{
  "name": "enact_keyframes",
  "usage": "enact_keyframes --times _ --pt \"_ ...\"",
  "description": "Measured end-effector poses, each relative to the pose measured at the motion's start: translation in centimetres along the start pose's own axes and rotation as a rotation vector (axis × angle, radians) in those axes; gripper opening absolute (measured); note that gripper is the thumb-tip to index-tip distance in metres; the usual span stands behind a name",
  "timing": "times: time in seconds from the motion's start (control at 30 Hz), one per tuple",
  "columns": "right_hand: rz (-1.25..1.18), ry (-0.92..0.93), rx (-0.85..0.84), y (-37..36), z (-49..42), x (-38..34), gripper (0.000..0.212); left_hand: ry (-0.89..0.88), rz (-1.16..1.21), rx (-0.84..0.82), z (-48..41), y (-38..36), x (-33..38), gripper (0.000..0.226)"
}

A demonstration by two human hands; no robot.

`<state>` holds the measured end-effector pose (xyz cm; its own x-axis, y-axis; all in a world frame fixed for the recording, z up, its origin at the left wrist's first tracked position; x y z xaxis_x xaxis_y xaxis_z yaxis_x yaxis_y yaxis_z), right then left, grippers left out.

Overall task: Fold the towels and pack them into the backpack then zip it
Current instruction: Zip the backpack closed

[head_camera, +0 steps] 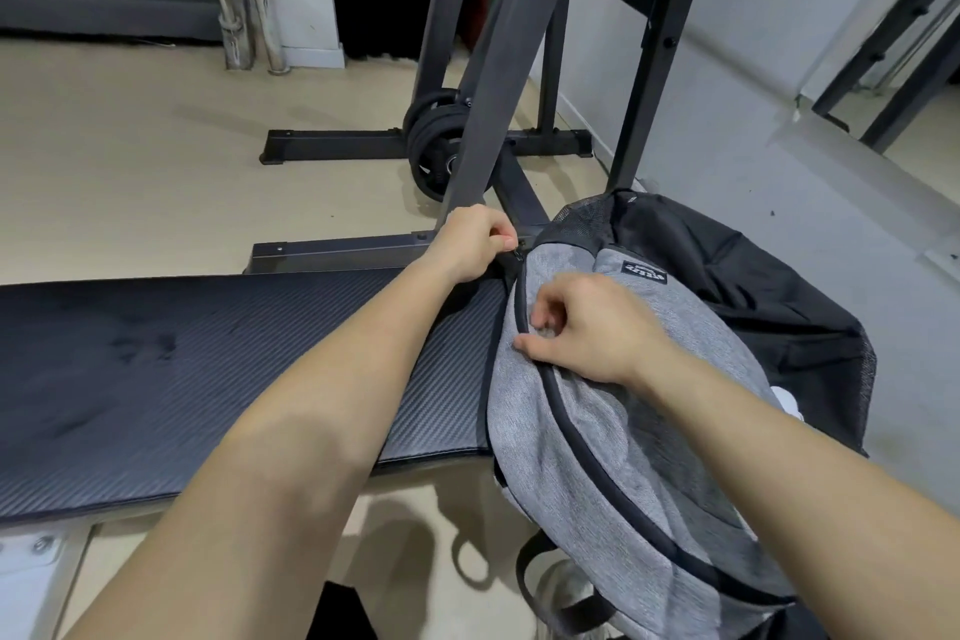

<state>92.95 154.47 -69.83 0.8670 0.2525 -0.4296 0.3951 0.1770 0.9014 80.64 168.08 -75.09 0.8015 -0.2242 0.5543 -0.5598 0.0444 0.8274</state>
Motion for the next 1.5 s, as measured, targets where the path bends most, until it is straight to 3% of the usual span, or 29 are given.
enact_keyframes --times 0.1,0.3,0.47,0.6,0.8,1.0,1.07,1.2,1.27,1.37,1.5 --pt "0.016 -0.037 0.067 0.5 -1.7 -0.5 0.034 -0.011 -0.002 -0.010 0.7 0.4 0.5 0.007" --pt "-0.006 -0.333 0.120 0.9 -6.6 1.7 0.043 -0.027 -0.029 -0.009 0.7 1.1 1.5 0.007" --pt "0.053 -0.398 0.087 0.5 -8.1 3.1 0.030 -0.070 -0.054 -0.025 -0.3 1.0 1.9 0.011" --pt "-0.046 -0.359 0.073 -0.1 -7.7 4.5 0.019 -0.099 -0.037 -0.044 -1.2 0.6 1.5 0.013" --pt "-0.067 -0.281 0.149 0.3 -7.4 5.2 0.024 -0.166 -0.042 -0.071 -2.7 -0.1 2.3 0.012" --pt "0.029 -0.252 0.169 0.3 -7.4 4.6 0.023 -0.079 -0.029 -0.040 -1.1 0.1 0.7 0.009" --pt "0.031 -0.205 0.231 1.4 -6.5 3.8 0.028 -0.029 -0.032 -0.012 0.6 0.9 0.5 0.008" --pt "0.021 -0.070 0.301 3.6 -2.8 3.4 0.031 0.111 -0.078 -0.031 5.5 1.6 0.4 0.030" --pt "0.032 -0.031 0.254 3.9 -0.2 4.7 0.036 0.168 -0.072 -0.071 8.2 1.1 1.0 0.036" --pt "0.124 -0.013 0.168 4.1 4.5 7.3 0.060 0.188 -0.079 -0.138 11.8 -0.2 3.3 0.041" --pt "0.132 -0.114 0.057 3.8 10.0 12.0 0.081 0.256 -0.104 -0.098 15.3 0.1 5.9 0.049"
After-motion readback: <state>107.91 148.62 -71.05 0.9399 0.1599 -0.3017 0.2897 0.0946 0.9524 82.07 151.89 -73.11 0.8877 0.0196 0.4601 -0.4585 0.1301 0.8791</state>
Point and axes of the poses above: each hand's wrist, its own z-axis away from the middle knuckle, its own y-axis out of the back of the hand, x = y × z, the point moved 9 cm from there along -z, towards the middle knuckle, and after that the axes turned 11 degrees about -z, right-handed, at the moved point
